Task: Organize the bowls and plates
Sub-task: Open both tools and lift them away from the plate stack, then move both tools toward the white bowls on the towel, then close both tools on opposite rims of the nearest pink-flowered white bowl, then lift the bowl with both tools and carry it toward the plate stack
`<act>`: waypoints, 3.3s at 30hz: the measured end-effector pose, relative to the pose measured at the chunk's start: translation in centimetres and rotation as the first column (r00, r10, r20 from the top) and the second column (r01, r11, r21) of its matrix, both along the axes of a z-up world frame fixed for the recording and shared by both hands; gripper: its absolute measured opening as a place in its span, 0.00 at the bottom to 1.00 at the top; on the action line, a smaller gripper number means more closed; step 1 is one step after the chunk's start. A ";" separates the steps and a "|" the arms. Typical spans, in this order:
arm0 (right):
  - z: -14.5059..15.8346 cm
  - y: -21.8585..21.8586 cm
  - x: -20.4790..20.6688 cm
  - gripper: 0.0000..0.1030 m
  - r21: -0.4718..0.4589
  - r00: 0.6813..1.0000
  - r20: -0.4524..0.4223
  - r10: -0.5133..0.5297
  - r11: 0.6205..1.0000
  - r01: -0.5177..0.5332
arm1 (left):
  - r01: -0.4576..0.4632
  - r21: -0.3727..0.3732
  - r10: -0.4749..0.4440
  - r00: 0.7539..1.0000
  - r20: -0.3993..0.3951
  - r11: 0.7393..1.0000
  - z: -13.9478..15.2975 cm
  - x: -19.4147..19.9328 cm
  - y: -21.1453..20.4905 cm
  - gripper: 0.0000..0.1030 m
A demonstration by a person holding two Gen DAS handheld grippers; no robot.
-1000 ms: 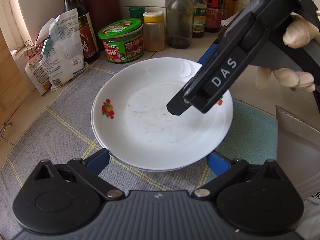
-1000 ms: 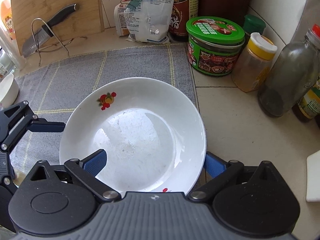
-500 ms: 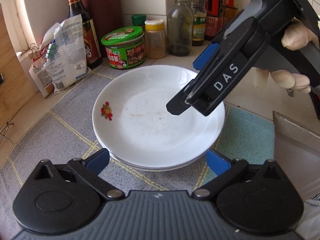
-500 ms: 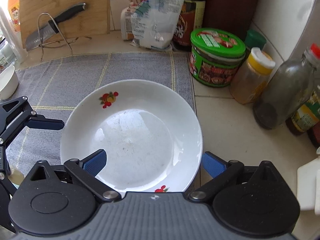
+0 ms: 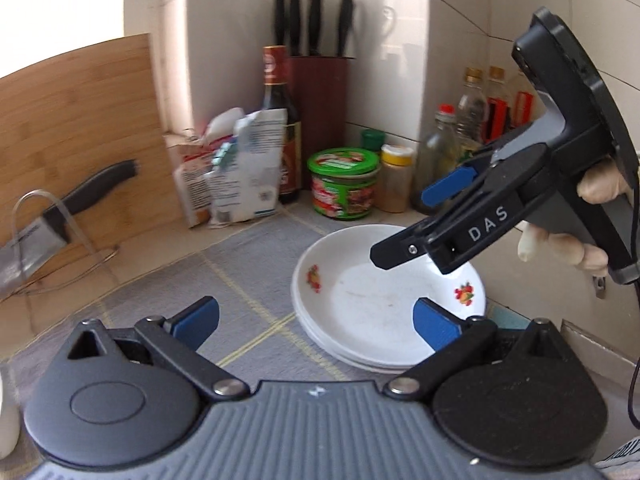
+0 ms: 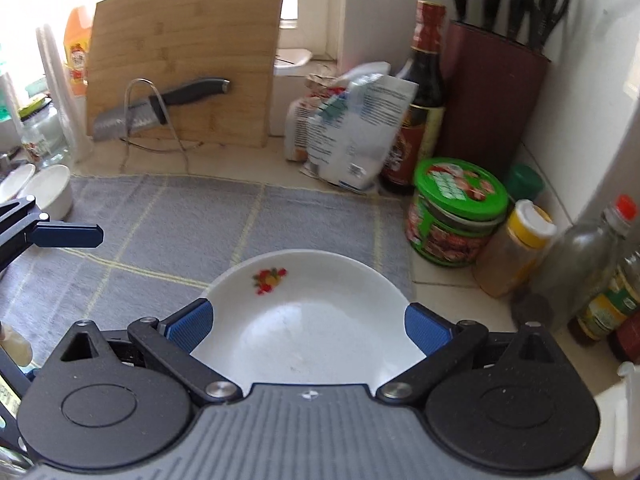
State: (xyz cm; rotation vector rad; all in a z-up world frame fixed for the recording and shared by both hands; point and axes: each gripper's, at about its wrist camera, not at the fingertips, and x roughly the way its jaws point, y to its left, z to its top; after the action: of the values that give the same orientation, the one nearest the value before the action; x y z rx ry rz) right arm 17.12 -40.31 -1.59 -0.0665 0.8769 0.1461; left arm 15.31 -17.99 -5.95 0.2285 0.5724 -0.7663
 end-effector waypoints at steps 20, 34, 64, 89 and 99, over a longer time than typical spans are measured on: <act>-1.7 17.6 4.7 1.00 0.087 0.867 -0.013 0.498 0.864 -0.496 | -0.606 0.052 0.608 0.792 -0.059 0.794 -1.5 -6.3 18.4 0.99; -3.1 29.2 1.8 1.00 0.074 0.848 -0.075 0.525 0.851 -0.520 | -0.638 0.155 0.649 0.760 -0.029 0.754 -5.5 -8.6 29.7 0.99; -4.9 40.3 2.5 1.00 0.179 0.800 -0.117 0.588 0.805 -0.565 | -0.435 0.058 0.438 0.897 -0.054 0.899 -6.8 -3.9 33.6 0.98; -5.5 42.4 5.2 0.72 0.204 0.791 -0.125 0.598 0.796 -0.570 | -0.395 0.061 0.396 0.918 -0.011 0.917 -6.2 -3.8 33.6 0.85; -5.3 42.4 5.0 0.72 0.199 0.791 -0.124 0.598 0.796 -0.571 | -0.387 0.078 0.389 0.921 -0.017 0.919 -6.1 -3.7 33.6 0.85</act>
State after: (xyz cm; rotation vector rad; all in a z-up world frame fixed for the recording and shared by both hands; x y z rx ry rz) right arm 22.13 2.07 -6.87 -0.1871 1.0033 0.8199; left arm 11.64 15.59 -12.02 0.1622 0.6528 -0.3634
